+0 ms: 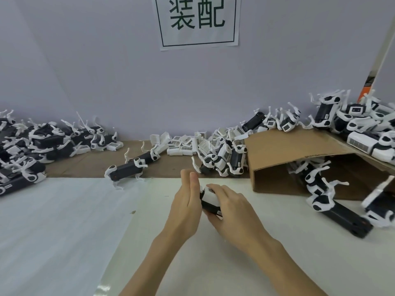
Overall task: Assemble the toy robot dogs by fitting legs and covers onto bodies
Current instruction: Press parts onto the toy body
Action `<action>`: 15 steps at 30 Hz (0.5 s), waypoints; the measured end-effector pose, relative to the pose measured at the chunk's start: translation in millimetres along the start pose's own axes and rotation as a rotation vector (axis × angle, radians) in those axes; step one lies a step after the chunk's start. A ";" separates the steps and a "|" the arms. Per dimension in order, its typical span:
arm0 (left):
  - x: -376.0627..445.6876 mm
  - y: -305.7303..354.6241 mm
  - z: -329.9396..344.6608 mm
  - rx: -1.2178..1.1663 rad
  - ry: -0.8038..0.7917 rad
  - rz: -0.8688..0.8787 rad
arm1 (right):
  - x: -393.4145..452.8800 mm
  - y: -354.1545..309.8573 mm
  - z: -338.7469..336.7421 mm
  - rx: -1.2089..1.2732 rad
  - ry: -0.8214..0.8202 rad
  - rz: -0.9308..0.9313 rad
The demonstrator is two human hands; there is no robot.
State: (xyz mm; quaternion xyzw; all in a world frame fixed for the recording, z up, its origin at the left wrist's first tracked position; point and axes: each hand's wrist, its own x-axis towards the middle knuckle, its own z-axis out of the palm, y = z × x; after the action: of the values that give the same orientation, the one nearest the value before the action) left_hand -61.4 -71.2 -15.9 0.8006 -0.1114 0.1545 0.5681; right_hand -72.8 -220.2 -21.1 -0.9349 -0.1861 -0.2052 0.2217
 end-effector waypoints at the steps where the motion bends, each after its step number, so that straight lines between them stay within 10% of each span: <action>1: 0.1 0.3 -0.2 -0.002 -0.005 -0.005 | 0.1 -1.4 1.0 -0.005 0.013 0.003; 15: 6.9 -7.1 -7.7 0.060 -0.180 0.012 | 5.2 6.9 1.1 -0.093 -0.002 0.078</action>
State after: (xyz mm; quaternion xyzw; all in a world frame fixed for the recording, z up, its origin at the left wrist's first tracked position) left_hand -53.5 -61.6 -17.3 0.8273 -0.1618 0.0886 0.5305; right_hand -65.0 -224.1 -21.9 -0.9510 -0.1398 -0.2039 0.1857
